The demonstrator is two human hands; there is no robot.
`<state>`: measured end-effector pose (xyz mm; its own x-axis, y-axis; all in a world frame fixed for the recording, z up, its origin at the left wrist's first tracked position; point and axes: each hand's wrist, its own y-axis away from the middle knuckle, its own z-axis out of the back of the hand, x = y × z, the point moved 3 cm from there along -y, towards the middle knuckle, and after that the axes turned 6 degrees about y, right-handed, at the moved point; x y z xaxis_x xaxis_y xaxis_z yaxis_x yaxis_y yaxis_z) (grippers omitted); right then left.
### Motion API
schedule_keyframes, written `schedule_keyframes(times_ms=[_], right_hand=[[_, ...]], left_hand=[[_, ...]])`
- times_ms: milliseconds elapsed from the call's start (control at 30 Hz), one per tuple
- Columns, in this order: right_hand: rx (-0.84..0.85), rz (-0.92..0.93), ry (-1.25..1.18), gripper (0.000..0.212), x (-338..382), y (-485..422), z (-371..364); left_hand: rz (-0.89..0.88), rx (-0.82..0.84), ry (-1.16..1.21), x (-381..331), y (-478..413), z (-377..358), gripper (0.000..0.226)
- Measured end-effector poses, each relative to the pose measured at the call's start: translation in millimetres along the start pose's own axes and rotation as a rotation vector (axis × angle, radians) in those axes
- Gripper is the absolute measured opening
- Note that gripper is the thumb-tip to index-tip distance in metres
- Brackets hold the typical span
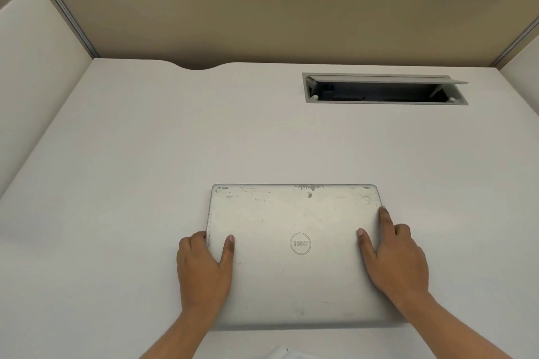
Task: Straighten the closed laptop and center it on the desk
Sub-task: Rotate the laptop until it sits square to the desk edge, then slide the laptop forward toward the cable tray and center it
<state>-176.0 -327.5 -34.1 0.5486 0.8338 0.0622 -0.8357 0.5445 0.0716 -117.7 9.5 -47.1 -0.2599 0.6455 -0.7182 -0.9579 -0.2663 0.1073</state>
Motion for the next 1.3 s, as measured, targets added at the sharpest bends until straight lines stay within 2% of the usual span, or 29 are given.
schedule_keyframes(times_ms=[267, 433, 567, 900, 1167, 1300], right_hand=[[0.061, -0.036, 0.058, 0.079, -9, -1, 1], [0.085, -0.057, -0.019, 0.078, -9, -2, -3], [0.085, -0.066, -0.072, 0.076, -10, -2, -2], [0.069, -0.063, -0.264, 0.077, -15, -8, 0], [0.113, -0.119, -0.41, 0.092, -13, -10, 6], [0.124, -0.104, -0.472, 0.081, -9, -16, 9]], left_hand=[[0.172, 0.064, -0.002, -2, -15, 0, 0.065], [0.312, 0.085, 0.073, -3, -26, 1, 0.062], [0.326, 0.077, 0.049, -1, -28, 2, 0.069], [0.389, 0.133, 0.097, 0, -34, 2, 0.066], [0.392, 0.152, 0.179, 1, -35, 5, 0.05], [0.394, 0.163, 0.192, 1, -39, 6, 0.048]])
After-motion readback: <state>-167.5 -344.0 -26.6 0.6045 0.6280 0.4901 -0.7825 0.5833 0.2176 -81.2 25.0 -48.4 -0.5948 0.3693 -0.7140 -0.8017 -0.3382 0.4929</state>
